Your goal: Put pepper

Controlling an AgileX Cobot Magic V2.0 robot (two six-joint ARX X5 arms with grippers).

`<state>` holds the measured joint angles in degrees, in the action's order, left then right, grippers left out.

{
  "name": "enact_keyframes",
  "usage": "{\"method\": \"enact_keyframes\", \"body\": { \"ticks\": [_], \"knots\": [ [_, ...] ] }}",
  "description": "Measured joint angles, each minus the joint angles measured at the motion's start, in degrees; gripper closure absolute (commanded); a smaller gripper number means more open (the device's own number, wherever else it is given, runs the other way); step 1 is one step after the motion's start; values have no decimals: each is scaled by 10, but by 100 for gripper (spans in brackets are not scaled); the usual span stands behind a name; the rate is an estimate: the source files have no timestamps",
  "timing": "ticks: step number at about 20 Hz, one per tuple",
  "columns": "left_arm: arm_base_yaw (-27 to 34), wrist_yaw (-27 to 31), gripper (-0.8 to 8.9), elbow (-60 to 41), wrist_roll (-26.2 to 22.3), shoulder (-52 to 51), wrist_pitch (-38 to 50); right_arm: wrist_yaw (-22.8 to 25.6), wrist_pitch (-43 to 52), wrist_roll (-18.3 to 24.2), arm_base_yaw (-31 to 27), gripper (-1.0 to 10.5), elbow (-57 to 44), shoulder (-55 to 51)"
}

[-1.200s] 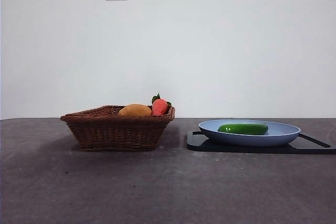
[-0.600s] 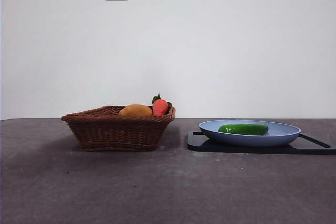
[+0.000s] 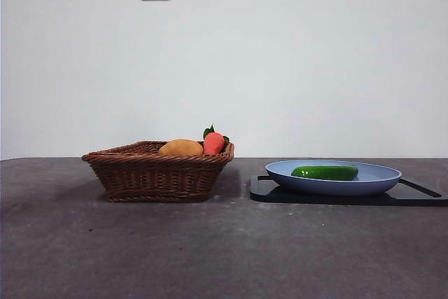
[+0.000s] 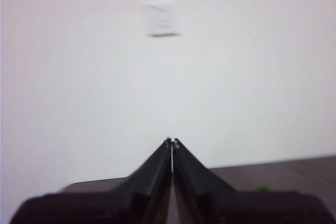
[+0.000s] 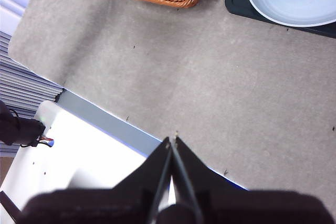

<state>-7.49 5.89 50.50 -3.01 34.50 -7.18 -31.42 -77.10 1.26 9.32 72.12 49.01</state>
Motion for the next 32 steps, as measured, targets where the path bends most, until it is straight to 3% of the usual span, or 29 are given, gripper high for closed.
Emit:
{"method": "enact_keyframes", "body": {
  "ticks": [5, 15, 20, 32],
  "knots": [
    [96, 1, 805, -218, 3, -167, 27, 0, 0, 0, 0, 936, 0, 0],
    [111, 1, 805, -471, 87, -323, 26, 0, 0, 0, 0, 936, 0, 0],
    [112, 0, 805, -495, 112, -339, 15, 0, 0, 0, 0, 936, 0, 0],
    [112, 0, 805, -495, 116, -341, -1, 0, 0, 0, 0, 936, 0, 0]
  ]
}}
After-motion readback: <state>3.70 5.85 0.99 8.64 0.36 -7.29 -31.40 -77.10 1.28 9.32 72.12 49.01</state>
